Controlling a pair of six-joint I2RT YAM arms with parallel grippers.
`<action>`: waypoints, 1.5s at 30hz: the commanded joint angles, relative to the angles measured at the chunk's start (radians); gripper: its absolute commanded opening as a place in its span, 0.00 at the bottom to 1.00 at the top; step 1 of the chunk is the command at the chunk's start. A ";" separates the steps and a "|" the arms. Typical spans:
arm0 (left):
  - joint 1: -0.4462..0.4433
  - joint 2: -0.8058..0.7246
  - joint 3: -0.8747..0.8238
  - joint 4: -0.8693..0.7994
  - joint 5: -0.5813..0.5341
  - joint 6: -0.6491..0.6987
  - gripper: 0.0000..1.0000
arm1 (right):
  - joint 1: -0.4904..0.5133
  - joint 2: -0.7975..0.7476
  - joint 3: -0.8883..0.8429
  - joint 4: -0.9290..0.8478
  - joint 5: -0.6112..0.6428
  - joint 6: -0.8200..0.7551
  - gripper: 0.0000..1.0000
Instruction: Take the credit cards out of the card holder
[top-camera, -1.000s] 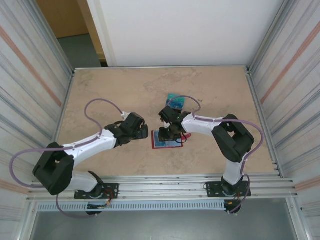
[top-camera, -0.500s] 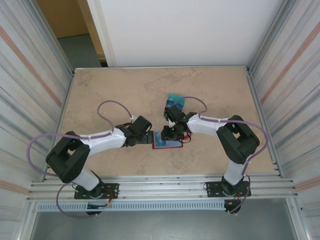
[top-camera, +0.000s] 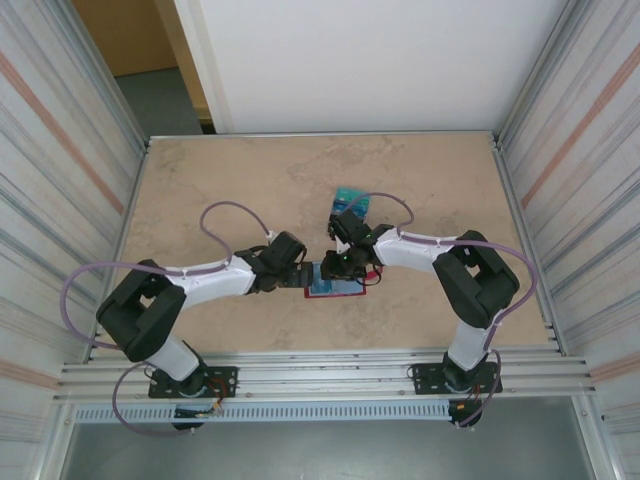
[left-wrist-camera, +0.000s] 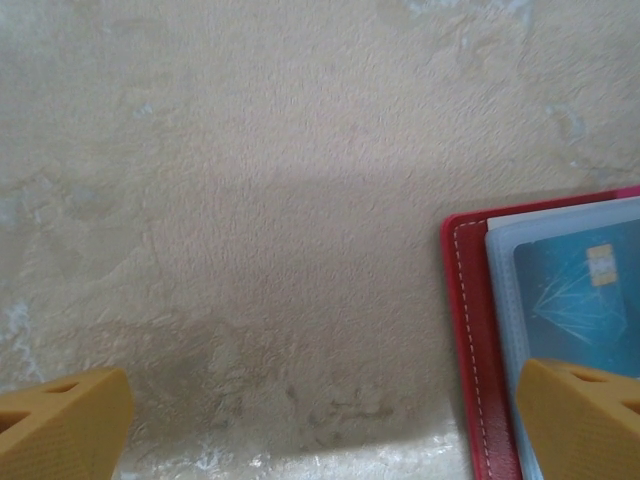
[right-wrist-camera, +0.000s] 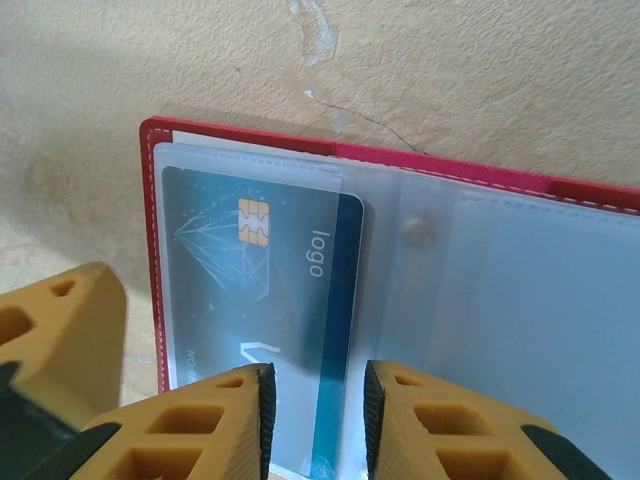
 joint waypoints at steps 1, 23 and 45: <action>-0.008 0.018 0.000 0.022 0.016 -0.015 0.99 | -0.002 -0.043 -0.012 0.004 -0.028 0.024 0.31; -0.004 0.056 0.004 -0.005 0.020 -0.020 0.99 | -0.012 -0.003 -0.013 -0.005 -0.020 0.035 0.34; -0.005 0.069 0.006 -0.014 0.022 -0.020 0.99 | -0.018 0.043 -0.019 0.092 -0.126 0.054 0.29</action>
